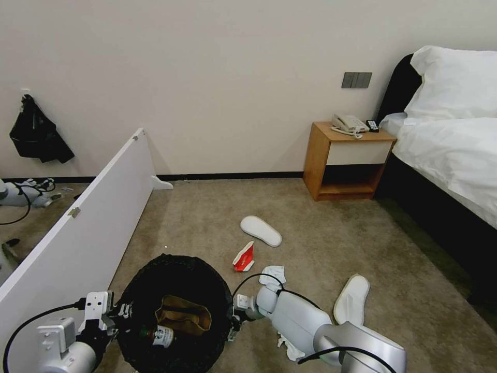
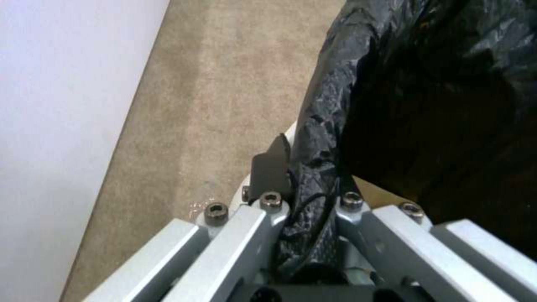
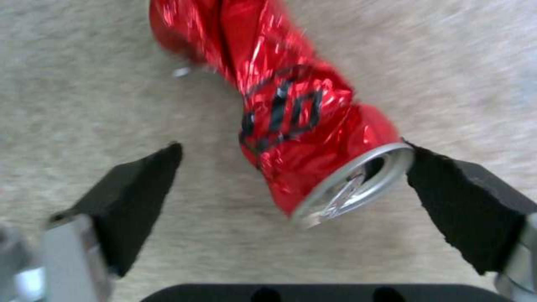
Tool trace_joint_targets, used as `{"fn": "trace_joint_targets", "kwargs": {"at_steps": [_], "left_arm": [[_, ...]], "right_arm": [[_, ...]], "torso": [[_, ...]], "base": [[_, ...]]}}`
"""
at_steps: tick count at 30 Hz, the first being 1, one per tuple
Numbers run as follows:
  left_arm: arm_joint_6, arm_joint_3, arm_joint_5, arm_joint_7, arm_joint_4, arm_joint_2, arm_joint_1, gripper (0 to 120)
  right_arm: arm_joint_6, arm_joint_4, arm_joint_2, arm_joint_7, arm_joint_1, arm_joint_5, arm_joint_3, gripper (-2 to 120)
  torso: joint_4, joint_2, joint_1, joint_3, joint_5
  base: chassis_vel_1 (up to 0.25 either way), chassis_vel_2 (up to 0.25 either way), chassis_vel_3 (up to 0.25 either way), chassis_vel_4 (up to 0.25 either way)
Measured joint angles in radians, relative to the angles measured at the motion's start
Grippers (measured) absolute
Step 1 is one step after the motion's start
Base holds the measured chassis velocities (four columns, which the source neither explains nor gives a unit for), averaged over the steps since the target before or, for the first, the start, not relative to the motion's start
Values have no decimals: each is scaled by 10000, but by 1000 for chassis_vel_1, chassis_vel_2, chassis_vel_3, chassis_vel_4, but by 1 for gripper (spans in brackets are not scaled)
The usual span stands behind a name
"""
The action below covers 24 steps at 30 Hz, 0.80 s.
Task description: Pick up the trash bin, then pick up the garbage from the floor and place it into the trash bin.
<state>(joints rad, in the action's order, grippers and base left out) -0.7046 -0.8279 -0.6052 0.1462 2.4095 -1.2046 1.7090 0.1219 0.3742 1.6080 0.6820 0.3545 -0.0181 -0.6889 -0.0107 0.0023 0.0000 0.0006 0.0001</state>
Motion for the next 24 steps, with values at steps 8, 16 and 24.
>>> {"fn": "trace_joint_targets", "kwargs": {"at_steps": [8,16,24], "left_arm": [[24,-1,92,-16,28,-75,23,3],[25,12,104,-17,29,-65,12,3],[26,-46,-46,-22,-78,155,-51,3]], "right_arm": [[-67,-72,9,-81,44,-131,40,64],[-144,-79,1,-289,52,-138,84,51],[-209,14,-1,-163,79,-216,1075,51]], "torso": [[2,1,0,0,3],[-1,2,0,-1,0],[2,1,0,1,0]], "base": [[0,0,0,0],[0,0,0,0],[0,0,0,0]]}}
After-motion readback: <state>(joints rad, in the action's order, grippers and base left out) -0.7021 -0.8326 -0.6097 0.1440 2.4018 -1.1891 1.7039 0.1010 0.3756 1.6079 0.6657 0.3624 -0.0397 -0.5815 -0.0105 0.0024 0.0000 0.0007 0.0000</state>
